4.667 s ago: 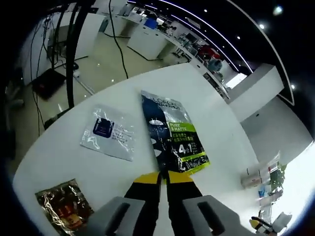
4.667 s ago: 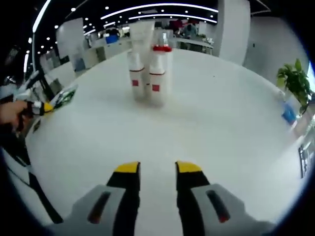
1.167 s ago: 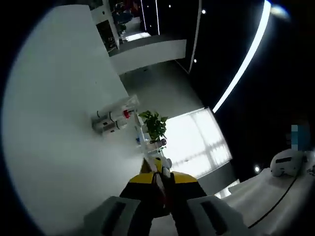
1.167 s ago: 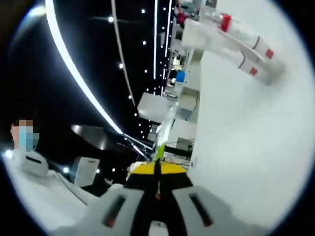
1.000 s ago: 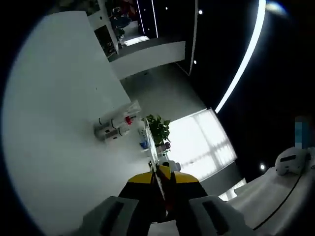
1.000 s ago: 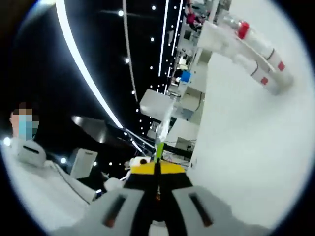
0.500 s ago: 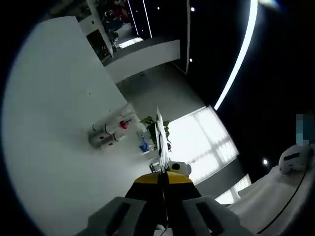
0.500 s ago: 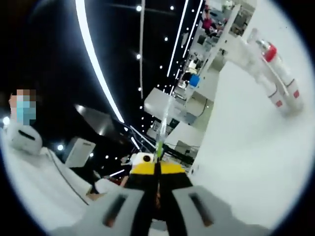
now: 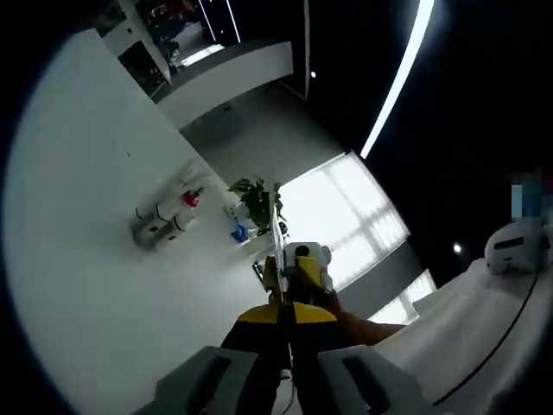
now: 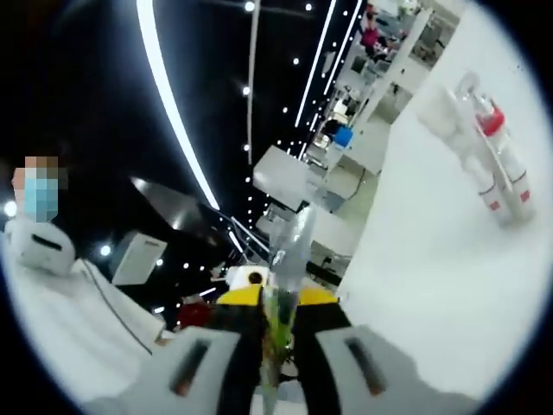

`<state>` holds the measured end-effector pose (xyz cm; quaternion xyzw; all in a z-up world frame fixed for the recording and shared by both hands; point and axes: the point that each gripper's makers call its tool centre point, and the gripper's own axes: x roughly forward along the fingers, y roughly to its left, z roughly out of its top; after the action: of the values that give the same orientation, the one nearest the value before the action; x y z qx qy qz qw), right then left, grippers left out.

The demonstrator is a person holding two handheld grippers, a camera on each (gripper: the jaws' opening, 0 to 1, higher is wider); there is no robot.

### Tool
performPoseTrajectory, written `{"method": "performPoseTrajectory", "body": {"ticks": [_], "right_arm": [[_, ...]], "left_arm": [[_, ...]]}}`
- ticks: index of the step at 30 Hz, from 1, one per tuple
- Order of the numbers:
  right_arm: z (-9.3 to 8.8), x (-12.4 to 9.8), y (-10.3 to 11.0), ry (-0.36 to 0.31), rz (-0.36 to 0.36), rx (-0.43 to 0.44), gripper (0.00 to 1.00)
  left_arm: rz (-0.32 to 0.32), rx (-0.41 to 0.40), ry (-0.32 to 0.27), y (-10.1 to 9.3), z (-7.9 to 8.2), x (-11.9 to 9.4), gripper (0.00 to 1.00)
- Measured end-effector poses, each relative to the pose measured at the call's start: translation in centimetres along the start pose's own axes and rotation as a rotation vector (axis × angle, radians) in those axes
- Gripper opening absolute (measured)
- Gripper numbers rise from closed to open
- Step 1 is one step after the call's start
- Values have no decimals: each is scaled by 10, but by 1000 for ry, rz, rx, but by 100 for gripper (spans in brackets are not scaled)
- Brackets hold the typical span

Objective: Arrange the skincare products in the storage area until every visible bottle or jar stands upright without overlapping.

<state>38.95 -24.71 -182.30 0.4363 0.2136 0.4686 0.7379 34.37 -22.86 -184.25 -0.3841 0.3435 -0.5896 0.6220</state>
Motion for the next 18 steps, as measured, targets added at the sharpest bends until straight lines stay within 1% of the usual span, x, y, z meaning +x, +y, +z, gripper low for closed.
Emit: {"method": "performPoseTrajectory", "body": {"ticks": [1,2,3,6,13,16,18], "right_arm": [[-1,0,1,11,1,-9,4],[0,0,1,6,-1,-14,3],[-1,0,1,15,0,-16,2],[-4,1,3,29,6,-55,1],[-4,2,6,19,24,-48,0],[-3,2,4,18,11,-47,0],[-3,2,4,19,3,-48,1]], "left_arm": [[-1,5,7,0,-2,1,2],[17,7,4,2,-2,1,2],[15,8,5,2,-3,1,2],[26,26,16,5,-4,-1,2],[29,19,11,5,-3,-4,2],[32,15,11,5,-2,-4,2],[38,30,13,6,-2,-4,2]]}}
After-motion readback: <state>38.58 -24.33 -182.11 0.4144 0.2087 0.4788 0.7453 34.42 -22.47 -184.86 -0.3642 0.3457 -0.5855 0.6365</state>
